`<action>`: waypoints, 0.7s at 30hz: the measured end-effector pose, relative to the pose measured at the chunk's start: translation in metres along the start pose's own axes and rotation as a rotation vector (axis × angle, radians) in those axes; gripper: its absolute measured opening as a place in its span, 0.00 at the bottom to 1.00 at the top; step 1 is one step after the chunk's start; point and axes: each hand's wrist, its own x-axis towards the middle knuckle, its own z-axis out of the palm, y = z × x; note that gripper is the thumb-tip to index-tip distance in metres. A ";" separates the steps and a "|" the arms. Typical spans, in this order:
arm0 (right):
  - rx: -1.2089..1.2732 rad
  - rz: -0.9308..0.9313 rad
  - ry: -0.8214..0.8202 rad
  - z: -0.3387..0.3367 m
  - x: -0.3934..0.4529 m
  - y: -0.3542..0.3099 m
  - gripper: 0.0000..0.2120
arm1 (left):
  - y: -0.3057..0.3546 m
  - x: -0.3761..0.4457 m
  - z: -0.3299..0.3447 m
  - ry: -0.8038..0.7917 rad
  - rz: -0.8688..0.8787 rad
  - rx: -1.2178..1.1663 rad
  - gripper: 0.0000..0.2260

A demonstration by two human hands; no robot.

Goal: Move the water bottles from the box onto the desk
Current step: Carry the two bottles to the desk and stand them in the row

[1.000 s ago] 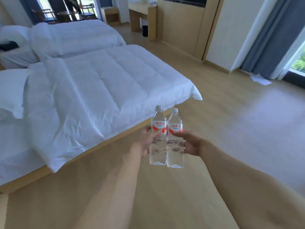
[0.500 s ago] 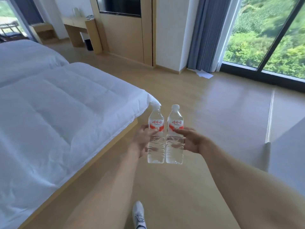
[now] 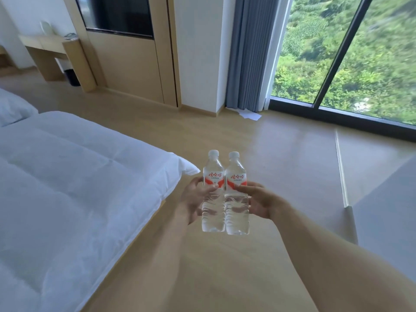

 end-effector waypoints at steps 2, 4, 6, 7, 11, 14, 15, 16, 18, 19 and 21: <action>0.014 0.007 0.016 0.001 0.020 -0.013 0.24 | 0.014 0.021 -0.007 -0.021 -0.010 0.011 0.19; 0.024 0.018 0.024 0.002 0.039 -0.024 0.24 | 0.024 0.040 -0.013 -0.034 -0.021 0.019 0.20; 0.025 0.023 0.024 0.000 0.058 -0.033 0.24 | 0.033 0.060 -0.017 -0.041 -0.033 0.026 0.21; 0.022 0.026 0.021 -0.002 0.067 -0.037 0.24 | 0.038 0.071 -0.018 -0.046 -0.040 0.029 0.22; 0.004 0.042 -0.015 -0.015 0.107 -0.060 0.28 | 0.057 0.114 -0.018 -0.080 -0.061 0.030 0.25; -0.028 0.047 -0.019 -0.027 0.141 -0.083 0.29 | 0.074 0.151 -0.016 -0.069 -0.082 0.032 0.25; -0.042 0.052 -0.011 -0.033 0.154 -0.091 0.29 | 0.080 0.165 -0.014 -0.055 -0.083 0.032 0.26; -0.054 0.059 -0.006 -0.039 0.168 -0.099 0.28 | 0.087 0.180 -0.012 -0.041 -0.080 0.039 0.26; -0.078 0.070 -0.014 -0.053 0.195 -0.117 0.27 | 0.100 0.211 -0.006 -0.016 -0.070 0.075 0.26; -0.092 0.074 -0.023 -0.061 0.210 -0.126 0.27 | 0.106 0.227 -0.003 -0.005 -0.066 0.098 0.26; -0.106 0.075 -0.045 -0.079 0.238 -0.147 0.30 | 0.121 0.260 0.006 0.010 -0.070 0.119 0.26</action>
